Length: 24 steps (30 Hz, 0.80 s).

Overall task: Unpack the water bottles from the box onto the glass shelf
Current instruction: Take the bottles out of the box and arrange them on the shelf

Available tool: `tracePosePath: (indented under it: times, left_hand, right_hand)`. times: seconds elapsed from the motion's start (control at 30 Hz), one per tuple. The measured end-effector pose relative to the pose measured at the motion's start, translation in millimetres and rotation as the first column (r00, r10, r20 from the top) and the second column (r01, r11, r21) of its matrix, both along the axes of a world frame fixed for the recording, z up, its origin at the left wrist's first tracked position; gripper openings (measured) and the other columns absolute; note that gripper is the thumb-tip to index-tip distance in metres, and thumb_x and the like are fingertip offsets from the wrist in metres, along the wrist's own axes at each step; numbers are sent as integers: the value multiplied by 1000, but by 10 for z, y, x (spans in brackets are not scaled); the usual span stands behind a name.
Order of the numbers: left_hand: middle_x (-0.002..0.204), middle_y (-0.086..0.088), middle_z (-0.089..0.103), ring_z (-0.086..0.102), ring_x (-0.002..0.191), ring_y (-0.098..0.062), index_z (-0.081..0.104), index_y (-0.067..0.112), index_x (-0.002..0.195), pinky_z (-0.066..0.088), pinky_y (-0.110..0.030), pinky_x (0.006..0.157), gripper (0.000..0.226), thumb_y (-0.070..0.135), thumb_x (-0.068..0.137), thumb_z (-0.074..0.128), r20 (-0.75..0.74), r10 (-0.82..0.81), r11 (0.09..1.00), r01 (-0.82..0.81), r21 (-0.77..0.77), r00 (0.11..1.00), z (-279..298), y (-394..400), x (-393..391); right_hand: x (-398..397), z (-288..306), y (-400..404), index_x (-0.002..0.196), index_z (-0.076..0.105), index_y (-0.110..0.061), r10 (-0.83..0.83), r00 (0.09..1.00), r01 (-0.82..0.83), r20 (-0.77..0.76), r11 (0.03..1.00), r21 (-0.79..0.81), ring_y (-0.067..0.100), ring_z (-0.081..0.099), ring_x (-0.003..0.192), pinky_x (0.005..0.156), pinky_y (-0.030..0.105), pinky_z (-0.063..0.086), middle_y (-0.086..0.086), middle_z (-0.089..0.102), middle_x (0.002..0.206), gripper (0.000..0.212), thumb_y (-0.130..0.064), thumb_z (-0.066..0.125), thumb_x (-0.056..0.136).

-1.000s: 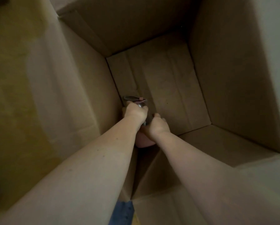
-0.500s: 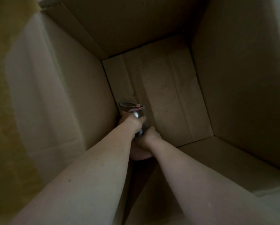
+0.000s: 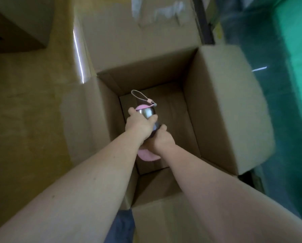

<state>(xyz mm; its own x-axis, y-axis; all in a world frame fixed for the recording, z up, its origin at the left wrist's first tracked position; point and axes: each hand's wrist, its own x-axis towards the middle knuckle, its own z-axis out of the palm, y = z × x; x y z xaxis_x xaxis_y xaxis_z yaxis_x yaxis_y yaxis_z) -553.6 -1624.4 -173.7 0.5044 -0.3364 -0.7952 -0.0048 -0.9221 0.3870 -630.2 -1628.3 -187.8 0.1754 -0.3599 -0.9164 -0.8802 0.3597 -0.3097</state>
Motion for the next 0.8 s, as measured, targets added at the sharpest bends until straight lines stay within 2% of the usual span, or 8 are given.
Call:
tracePosePath:
  times: [0.1, 0.2, 0.33, 0.43, 0.5, 0.67, 0.8]
  left_hand:
    - [135, -10, 46, 50, 120, -31, 19, 17, 144, 42, -39, 96, 75, 35, 87, 64, 56, -4, 994, 10, -109, 998, 728, -49, 7]
    - [133, -8, 48, 51, 120, -29, 24, 17, 141, 41, -39, 99, 75, 33, 83, 68, 89, 34, 969, -11, -246, 995, 1524, -108, 61]
    - [127, -6, 52, 54, 116, -27, 35, 13, 129, 44, -38, 98, 67, 29, 78, 74, 163, 102, 893, -18, -449, 981, 2751, -147, 174]
    - [125, -6, 54, 55, 114, -25, 37, 10, 128, 43, -29, 91, 68, 29, 75, 76, 243, 148, 817, 20, -576, 959, 3739, -110, 232]
    - [126, -3, 53, 54, 114, -22, 34, 11, 133, 37, -24, 85, 70, 29, 78, 74, 260, 155, 776, 46, -629, 953, 4410, -59, 242]
    - [122, -3, 56, 55, 111, -23, 37, 11, 129, 38, -25, 83, 68, 30, 76, 76, 352, 152, 657, 172, -734, 924, 5932, 75, 352]
    - [121, -5, 57, 55, 112, -25, 40, 12, 126, 37, -25, 80, 70, 35, 73, 78, 480, 149, 544, 334, -770, 865, 7015, 196, 393]
  right_hand:
    - [-19, 704, -61, 148, 9, -15, 5, 999, 1, 42, 991, -131, 30, 45, 127, 100, 39, 42, 12, 38, 141, 102, -39, 76, 74]
    - [9, 1478, -138, 149, 9, -16, 1, 993, 28, 114, 968, -251, 30, 41, 131, 103, 40, 41, 11, 35, 144, 105, -31, 79, 72]
    - [94, 2662, -239, 148, 12, -11, 71, 975, 34, 211, 890, -454, 28, 42, 129, 102, 35, 39, 11, 38, 142, 105, -29, 80, 70]
    - [124, 3640, -251, 147, 14, -10, 150, 949, 36, 276, 821, -570, 28, 43, 128, 102, 33, 37, 12, 40, 140, 104, -30, 80, 69]
    - [130, 4291, -234, 145, 16, -11, 178, 931, 62, 320, 784, -617, 27, 44, 127, 99, 33, 39, 10, 41, 139, 100, -33, 79, 71]
    - [208, 5756, -177, 144, 21, -15, 208, 886, 166, 415, 694, -701, 25, 50, 124, 88, 28, 39, 6, 45, 138, 97, -46, 76, 70]
    - [261, 6801, -30, 138, 32, -13, 213, 867, 267, 451, 566, -780, 28, 54, 120, 93, 35, 45, 7, 52, 131, 94, -51, 77, 65]
